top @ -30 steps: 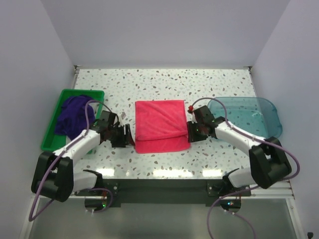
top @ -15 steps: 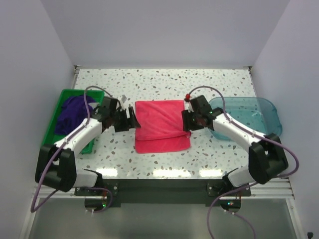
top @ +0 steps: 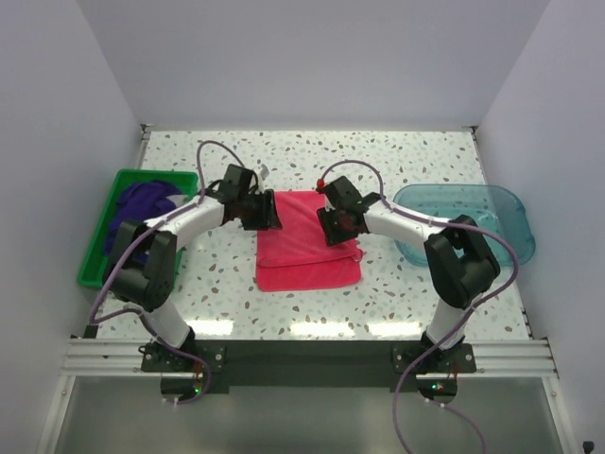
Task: Fold and stack the towels
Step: Fold the towel
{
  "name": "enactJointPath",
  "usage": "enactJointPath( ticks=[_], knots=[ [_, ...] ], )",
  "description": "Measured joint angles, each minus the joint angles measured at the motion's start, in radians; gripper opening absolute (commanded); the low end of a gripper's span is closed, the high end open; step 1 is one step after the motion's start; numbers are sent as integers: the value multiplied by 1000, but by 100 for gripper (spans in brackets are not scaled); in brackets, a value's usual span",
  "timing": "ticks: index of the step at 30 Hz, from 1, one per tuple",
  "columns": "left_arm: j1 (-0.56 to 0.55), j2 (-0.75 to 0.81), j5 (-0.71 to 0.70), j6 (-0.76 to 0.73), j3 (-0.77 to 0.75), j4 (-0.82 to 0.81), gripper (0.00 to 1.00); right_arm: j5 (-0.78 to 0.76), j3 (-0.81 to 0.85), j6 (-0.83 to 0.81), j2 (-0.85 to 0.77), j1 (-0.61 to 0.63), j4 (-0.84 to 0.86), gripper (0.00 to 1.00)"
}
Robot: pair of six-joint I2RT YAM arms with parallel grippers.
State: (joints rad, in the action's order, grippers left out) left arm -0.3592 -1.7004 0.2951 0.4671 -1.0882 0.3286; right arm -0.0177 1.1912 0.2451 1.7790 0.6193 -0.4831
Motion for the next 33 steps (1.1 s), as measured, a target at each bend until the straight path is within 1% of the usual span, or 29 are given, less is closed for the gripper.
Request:
enactJointPath(
  ticks=[4,5,10,15,21,28,29,33],
  knots=[
    [-37,-4,0,-4,62,-3,52,0,-18,1,3,16,-5,38],
    [-41,-4,0,-4,80,-3,52,0,-25,1,3,21,-5,36],
    [-40,6,-3,5,148,-26,52,7,-94,6,-19,64,-15,33],
    [-40,40,-4,14,198,-67,52,11,-172,19,-96,111,-40,33],
    [-40,76,-14,22,238,-74,52,57,-269,35,-243,134,-63,33],
    [-41,78,-23,28,240,-76,53,45,-286,42,-311,123,-77,40],
    [-41,77,-24,29,239,-75,53,39,-286,46,-315,109,-69,41],
    [-42,66,-40,31,221,-63,53,25,-267,60,-294,21,-24,43]
  ],
)
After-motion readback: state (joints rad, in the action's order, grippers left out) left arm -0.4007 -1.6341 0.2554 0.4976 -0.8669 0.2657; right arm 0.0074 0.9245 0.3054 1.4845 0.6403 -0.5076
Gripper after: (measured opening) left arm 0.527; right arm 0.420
